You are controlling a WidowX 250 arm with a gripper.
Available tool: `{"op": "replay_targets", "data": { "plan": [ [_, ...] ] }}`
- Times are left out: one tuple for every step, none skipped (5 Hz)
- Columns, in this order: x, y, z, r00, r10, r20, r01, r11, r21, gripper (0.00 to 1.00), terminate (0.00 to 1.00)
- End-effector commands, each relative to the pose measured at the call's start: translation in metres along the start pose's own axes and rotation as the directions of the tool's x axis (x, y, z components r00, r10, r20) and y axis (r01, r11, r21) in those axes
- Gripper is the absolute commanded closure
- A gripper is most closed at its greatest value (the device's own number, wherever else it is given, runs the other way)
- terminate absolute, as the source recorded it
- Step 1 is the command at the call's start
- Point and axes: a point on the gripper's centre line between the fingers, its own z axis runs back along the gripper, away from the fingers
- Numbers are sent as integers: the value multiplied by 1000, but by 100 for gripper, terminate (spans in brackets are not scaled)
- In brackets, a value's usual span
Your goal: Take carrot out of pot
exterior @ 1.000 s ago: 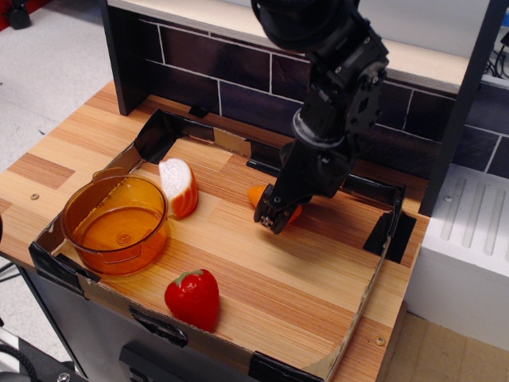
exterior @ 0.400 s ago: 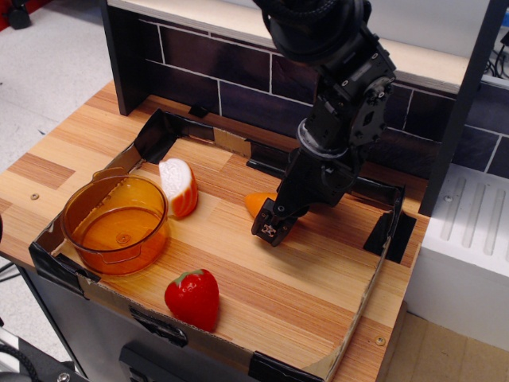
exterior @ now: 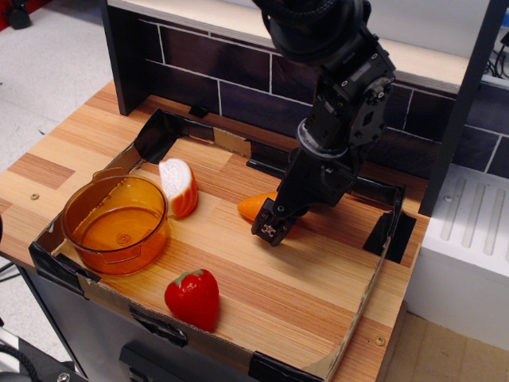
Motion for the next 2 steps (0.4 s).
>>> {"op": "replay_targets", "data": {
  "plan": [
    [-16,14,41,998,29,60,-32,998,50,0,0],
    [-29,18,72,991,69,111,-76,995,60,0,100]
  ]
}}
